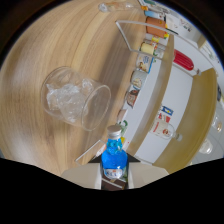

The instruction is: Make me a cup of Mount Fuji.

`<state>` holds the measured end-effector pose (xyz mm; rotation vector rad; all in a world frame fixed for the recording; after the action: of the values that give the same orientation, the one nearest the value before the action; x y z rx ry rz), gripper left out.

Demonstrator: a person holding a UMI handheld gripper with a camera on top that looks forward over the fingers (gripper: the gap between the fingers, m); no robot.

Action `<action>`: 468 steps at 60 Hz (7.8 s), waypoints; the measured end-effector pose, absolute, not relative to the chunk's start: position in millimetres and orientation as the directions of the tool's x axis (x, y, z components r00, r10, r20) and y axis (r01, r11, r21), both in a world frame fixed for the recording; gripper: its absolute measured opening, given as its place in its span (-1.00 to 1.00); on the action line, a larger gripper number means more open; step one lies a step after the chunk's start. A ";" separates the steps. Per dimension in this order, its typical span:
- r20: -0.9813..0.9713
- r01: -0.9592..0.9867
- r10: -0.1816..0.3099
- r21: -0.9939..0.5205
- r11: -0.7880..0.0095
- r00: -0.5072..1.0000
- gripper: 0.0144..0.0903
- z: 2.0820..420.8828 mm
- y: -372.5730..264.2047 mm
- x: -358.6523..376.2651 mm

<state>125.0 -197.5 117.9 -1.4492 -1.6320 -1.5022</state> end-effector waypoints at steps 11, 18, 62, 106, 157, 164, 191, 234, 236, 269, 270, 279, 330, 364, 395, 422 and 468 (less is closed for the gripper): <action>0.877 0.913 0.362 0.385 -0.137 -0.316 -0.44 118.5 -197.4 117.7; 0.913 0.949 0.347 0.280 -0.148 -0.215 -0.44 123.5 -199.2 115.6; 0.011 0.003 -0.017 -0.904 -0.427 1.000 -0.42 84.2 -222.0 253.5; -0.015 -0.040 -0.045 -0.776 -0.629 0.999 -0.25 4.5 -241.5 273.7; -0.060 -0.048 0.010 -0.878 -0.476 0.998 0.87 162.5 -243.6 19.6; -0.059 -0.044 0.018 -0.892 -0.450 0.998 0.88 213.8 -235.5 -12.8; -0.035 -0.027 0.049 -0.987 -0.161 0.998 0.87 406.7 -143.2 -69.9; -0.020 -0.018 0.009 -0.991 -0.129 1.000 -0.31 414.3 -135.0 -66.7; -0.025 -0.024 0.010 -0.991 -0.128 1.000 -0.30 412.9 -144.1 -66.6; -0.223 -0.214 -0.016 -0.906 -0.367 0.975 -0.31 170.7 -236.7 -78.3; -0.252 -0.240 -0.016 -0.897 -0.372 0.967 -0.31 165.5 -236.6 -80.0; -0.562 -0.542 -0.074 -0.743 -0.391 0.824 -0.31 134.9 -232.8 -87.3; -0.927 -0.901 -0.189 0.362 -0.239 -0.323 -0.32 149.5 -212.7 -79.9; -0.223 -0.208 0.034 -0.947 -0.247 0.974 -0.31 172.1 -202.7 -80.6; -0.100 -0.068 0.039 -0.872 -0.484 0.994 -0.31 52.0 -196.7 -103.4; -0.077 -0.018 0.103 -0.876 -0.481 0.992 -0.13 41.9 -221.1 -112.2; -0.033 -0.064 -0.076 -0.894 -0.443 0.997 0.86 200.4 -317.3 -0.5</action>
<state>-0.5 -317.3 200.4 -2.0307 0.0980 -0.0138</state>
